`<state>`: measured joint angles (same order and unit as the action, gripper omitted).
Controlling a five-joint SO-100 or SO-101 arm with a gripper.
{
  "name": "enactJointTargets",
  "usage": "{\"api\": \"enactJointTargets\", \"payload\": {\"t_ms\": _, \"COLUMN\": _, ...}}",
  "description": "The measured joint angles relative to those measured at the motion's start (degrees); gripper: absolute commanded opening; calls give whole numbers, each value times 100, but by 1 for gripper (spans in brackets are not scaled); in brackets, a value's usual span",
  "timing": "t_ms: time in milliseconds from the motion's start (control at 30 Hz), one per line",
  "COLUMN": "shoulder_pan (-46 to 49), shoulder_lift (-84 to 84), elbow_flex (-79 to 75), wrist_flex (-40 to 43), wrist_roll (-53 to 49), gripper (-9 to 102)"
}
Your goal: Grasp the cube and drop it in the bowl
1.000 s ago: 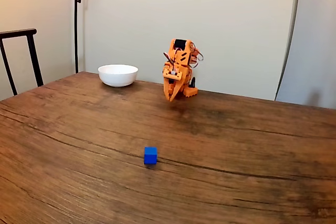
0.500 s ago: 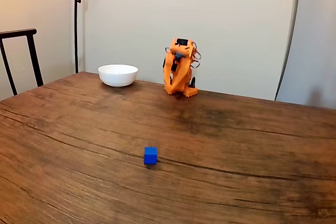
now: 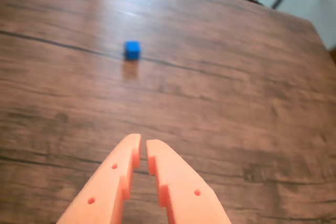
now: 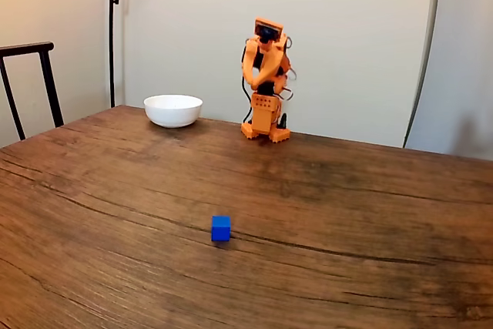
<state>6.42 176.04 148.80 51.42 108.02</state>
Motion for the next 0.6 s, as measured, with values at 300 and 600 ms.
{"api": "enactJointTargets", "payload": {"t_ms": 300, "shoulder_pan": 105, "shoulder_lift": -3393, "elbow_flex": -2294, "wrist_flex": 0, "wrist_roll": 79, "gripper": 0}}
{"api": "enactJointTargets", "payload": {"t_ms": 600, "shoulder_pan": 62, "shoulder_lift": -5581, "elbow_flex": -3762, "wrist_flex": 0, "wrist_roll": 378, "gripper": 0}}
